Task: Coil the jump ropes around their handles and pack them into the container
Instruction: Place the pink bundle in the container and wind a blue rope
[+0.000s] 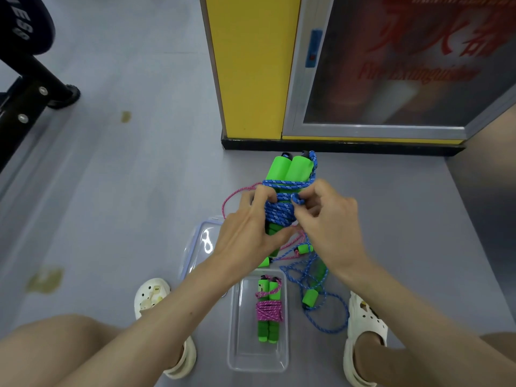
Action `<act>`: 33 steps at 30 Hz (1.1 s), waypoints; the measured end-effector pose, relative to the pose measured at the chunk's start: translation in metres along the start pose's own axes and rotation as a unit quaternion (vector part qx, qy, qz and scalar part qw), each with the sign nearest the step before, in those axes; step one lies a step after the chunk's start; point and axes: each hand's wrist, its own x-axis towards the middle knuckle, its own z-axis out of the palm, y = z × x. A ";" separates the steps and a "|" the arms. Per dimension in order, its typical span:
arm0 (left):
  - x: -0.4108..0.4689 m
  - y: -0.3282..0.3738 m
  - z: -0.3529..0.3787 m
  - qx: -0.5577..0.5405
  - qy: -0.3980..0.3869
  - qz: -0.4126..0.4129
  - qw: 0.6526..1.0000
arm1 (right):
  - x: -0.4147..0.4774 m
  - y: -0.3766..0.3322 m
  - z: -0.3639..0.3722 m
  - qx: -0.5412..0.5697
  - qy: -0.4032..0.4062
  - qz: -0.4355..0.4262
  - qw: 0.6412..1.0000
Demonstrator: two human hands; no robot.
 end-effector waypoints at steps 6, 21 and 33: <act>-0.003 -0.001 -0.002 -0.018 -0.001 -0.008 1.000 | 0.010 0.010 -0.003 -0.054 -0.030 -0.131 0.989; -0.007 -0.011 0.003 0.116 0.006 0.032 0.993 | 0.024 0.007 -0.007 -0.080 -0.170 0.011 0.982; -0.008 -0.019 0.009 0.153 0.075 0.133 0.976 | 0.023 -0.003 -0.016 -0.174 -0.235 0.008 0.956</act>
